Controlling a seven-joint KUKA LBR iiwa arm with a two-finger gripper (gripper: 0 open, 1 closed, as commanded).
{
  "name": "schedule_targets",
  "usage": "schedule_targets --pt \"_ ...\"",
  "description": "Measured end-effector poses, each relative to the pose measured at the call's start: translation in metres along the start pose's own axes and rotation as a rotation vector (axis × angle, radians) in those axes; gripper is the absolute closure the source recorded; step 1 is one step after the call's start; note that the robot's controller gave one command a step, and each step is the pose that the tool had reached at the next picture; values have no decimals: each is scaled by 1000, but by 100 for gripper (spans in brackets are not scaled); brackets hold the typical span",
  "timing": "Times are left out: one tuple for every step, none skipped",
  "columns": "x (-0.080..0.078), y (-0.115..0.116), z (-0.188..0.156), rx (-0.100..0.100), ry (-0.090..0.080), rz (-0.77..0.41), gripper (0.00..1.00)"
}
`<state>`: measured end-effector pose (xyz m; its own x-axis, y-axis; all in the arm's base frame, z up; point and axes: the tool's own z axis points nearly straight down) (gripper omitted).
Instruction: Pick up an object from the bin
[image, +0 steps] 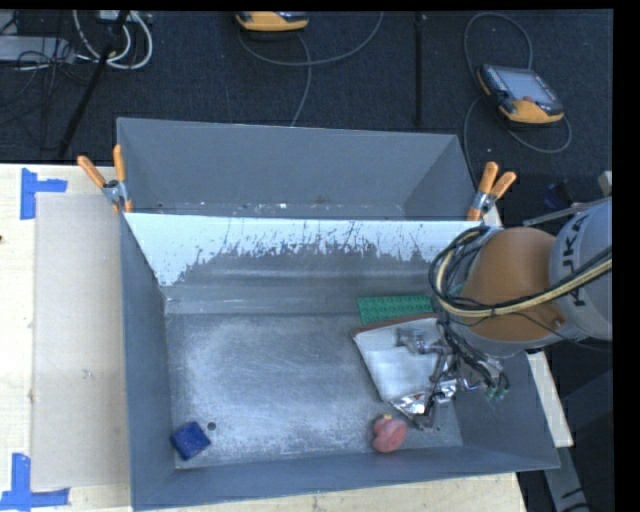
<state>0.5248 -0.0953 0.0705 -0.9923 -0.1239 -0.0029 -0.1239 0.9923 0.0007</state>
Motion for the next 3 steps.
schedule_targets --pt "21 0 0 2 -4 -61 0" --pt "-48 -20 -27 2 -1 -6 0" --pt "36 -5 -5 1 -1 -202 0"
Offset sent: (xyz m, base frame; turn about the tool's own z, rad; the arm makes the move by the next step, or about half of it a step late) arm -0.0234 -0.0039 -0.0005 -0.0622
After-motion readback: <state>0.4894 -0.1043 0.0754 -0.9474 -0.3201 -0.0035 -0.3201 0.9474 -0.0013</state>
